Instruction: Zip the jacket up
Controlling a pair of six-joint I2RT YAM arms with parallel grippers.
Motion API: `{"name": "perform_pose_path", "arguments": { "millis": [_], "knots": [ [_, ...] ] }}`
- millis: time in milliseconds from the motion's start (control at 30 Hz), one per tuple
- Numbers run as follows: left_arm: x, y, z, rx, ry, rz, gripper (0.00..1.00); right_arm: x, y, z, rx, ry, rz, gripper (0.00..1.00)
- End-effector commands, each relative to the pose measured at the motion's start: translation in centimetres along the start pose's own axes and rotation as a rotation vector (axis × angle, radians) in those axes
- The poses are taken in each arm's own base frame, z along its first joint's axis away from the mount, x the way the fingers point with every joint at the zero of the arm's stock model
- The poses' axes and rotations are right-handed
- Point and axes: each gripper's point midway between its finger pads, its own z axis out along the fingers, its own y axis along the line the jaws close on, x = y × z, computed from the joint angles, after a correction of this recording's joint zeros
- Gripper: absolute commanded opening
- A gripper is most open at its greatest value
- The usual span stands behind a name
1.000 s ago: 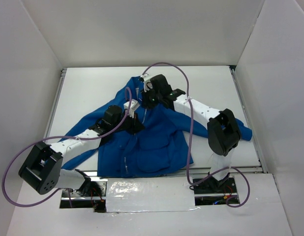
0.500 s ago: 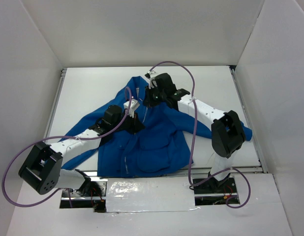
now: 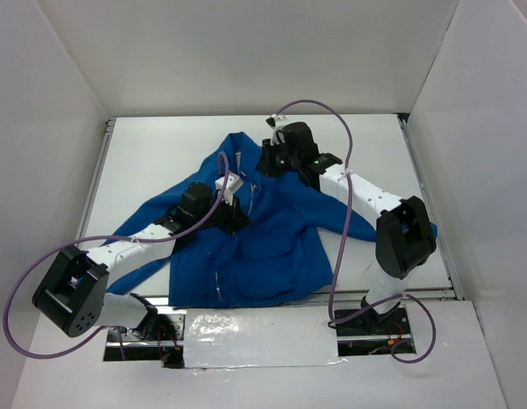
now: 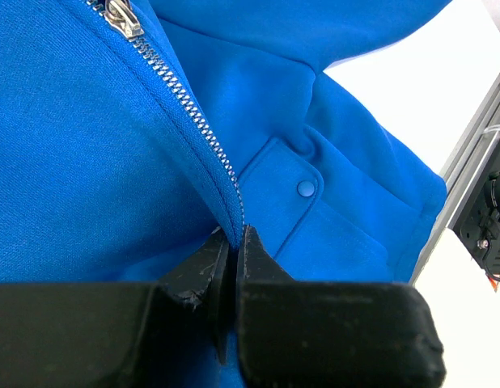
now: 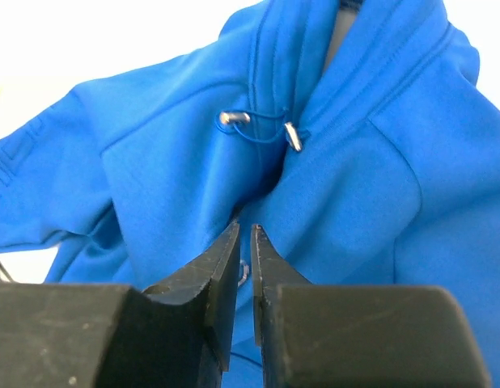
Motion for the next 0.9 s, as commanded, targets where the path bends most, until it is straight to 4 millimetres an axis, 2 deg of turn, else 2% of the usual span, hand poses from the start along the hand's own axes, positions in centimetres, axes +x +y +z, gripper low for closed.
{"name": "perform_pose_path", "arguments": {
  "millis": [0,67,100,133,167,200,233,267,300,333,367,400,433,633,867],
  "knots": [
    [-1.4,-1.4,0.1,0.064,-0.02,0.054,0.06,-2.4,1.4,-0.9,-0.057,-0.082,-0.003,0.18],
    [-1.4,-1.5,0.1,0.063,-0.023,0.053,0.06,-2.3,1.6,-0.7,-0.08,-0.071,0.002,0.22],
    [-1.3,-1.4,0.1,0.062,-0.02,0.051,0.06,-1.8,1.8,-0.5,-0.104,-0.047,0.017,0.38],
    [-1.3,-1.4,0.0,0.06,-0.023,0.05,0.06,-1.7,1.5,-0.4,-0.103,-0.043,0.032,0.46],
    [-1.3,-1.4,0.0,0.06,-0.023,0.05,0.06,-1.5,1.4,-0.3,-0.103,-0.041,0.043,0.49],
    [-1.2,-1.4,0.0,0.061,-0.021,0.049,0.06,-1.4,0.9,-0.4,-0.106,-0.043,0.063,0.49],
    [-1.2,-1.4,0.1,0.061,-0.021,0.051,0.06,-0.5,0.4,-0.4,-0.104,-0.027,0.124,0.49],
    [-1.2,-1.4,0.0,0.063,-0.022,0.051,0.06,-0.9,0.4,-0.4,-0.128,-0.051,0.152,0.5],
    [-1.2,-1.4,0.0,0.062,-0.02,0.049,0.06,0.1,0.0,-0.9,-0.177,-0.025,0.24,0.5],
    [-1.3,-1.4,0.1,0.063,-0.023,0.05,0.06,0.3,0.1,-1.1,-0.209,-0.027,0.272,0.5],
    [-1.2,-1.5,0.1,0.066,-0.021,0.048,0.05,-0.5,0.5,-1.4,-0.253,-0.065,0.299,0.51],
    [-1.3,-1.5,0.1,0.067,-0.025,0.049,0.04,0.8,0.8,-1.5,-0.289,-0.042,0.318,0.52],
    [-1.4,-1.6,0.1,0.071,-0.028,0.05,0.03,0.4,1.1,-1.6,-0.313,-0.067,0.315,0.53],
    [-1.4,-1.7,0.2,0.08,-0.031,0.042,0.0,2.3,1.7,-0.9,-0.415,-0.037,0.386,0.56],
    [-1.0,-1.5,-0.2,0.066,-0.032,0.041,0.0,1.5,2.0,-0.7,-0.521,-0.07,0.42,0.57]
  ]
}}
